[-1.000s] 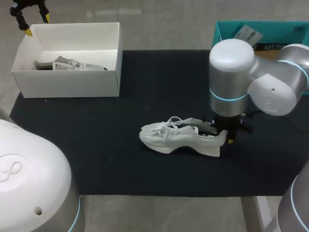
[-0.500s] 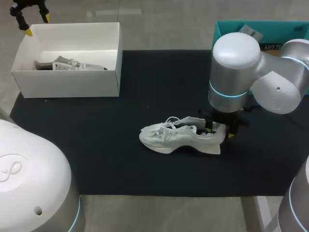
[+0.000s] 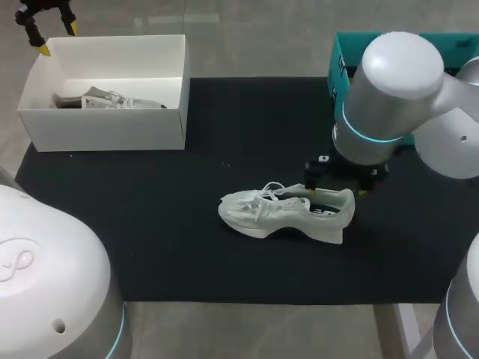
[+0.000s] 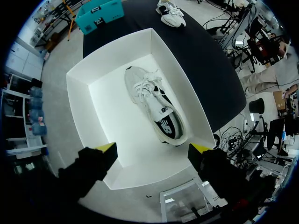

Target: Take the shoe out of the shoebox, open the shoe tongue, remove and reinsert the insole, then place the shoe into the shoebox

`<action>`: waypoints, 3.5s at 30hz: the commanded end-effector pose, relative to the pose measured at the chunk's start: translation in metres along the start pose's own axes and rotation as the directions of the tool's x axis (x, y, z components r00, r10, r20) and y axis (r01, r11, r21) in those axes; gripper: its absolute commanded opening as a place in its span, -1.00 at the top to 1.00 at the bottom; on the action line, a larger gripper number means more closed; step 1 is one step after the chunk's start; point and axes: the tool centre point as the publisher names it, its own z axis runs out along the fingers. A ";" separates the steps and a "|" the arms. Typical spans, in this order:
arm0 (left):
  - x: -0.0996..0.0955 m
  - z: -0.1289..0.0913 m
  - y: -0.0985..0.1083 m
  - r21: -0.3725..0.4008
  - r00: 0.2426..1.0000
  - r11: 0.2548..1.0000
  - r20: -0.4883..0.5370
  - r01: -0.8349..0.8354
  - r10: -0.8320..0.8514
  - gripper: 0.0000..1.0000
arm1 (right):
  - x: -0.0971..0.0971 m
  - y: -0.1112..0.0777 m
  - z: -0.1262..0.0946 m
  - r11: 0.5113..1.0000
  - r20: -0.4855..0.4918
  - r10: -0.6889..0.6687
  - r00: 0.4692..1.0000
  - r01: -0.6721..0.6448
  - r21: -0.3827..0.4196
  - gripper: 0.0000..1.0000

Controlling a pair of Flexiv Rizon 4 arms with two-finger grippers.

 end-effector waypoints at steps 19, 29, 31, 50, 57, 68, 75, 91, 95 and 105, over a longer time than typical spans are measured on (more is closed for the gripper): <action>0.001 0.000 0.000 -0.002 1.000 1.000 -0.001 -0.001 0.001 -1.00 | -0.011 0.007 -0.014 0.928 0.075 -0.336 0.939 0.344 -0.147 -1.00; 0.001 0.000 0.000 -0.002 1.000 1.000 -0.001 -0.001 0.001 -1.00 | 0.000 0.007 -0.036 0.125 0.074 -0.980 0.185 0.858 -0.498 -1.00; 0.001 0.000 0.000 -0.002 1.000 1.000 -0.001 -0.001 0.001 -1.00 | 0.000 0.007 -0.036 0.125 0.074 -0.980 0.185 0.858 -0.498 -1.00; 0.001 0.000 0.000 -0.002 1.000 1.000 -0.001 -0.001 0.001 -1.00 | 0.000 0.007 -0.036 0.125 0.074 -0.980 0.185 0.858 -0.498 -1.00; 0.001 0.000 0.000 -0.002 1.000 1.000 -0.001 -0.001 0.001 -1.00 | 0.000 0.007 -0.036 0.125 0.074 -0.980 0.185 0.858 -0.498 -1.00; 0.001 0.000 0.000 -0.002 1.000 1.000 -0.001 -0.001 0.001 -1.00 | -0.041 -0.007 -0.020 0.218 -0.033 -0.971 0.237 0.820 -0.529 -1.00; 0.001 0.000 0.000 -0.002 1.000 1.000 -0.001 -0.001 0.001 -1.00 | -0.066 -0.018 0.001 0.237 -0.107 -0.971 0.214 0.801 -0.549 -1.00; 0.001 0.000 0.000 -0.002 1.000 1.000 -0.001 -0.001 0.001 -1.00 | -0.099 -0.010 0.075 0.298 -0.158 -0.955 0.253 0.786 -0.541 -1.00; 0.001 0.000 0.000 -0.002 1.000 1.000 -0.001 -0.001 0.001 -1.00 | -0.082 -0.005 0.089 0.296 -0.163 -0.955 0.247 0.770 -0.565 -1.00; 0.001 0.000 0.000 -0.002 1.000 1.000 -0.001 -0.001 0.001 -1.00 | -0.053 0.001 0.112 0.274 -0.205 -0.960 0.189 0.773 -0.573 -1.00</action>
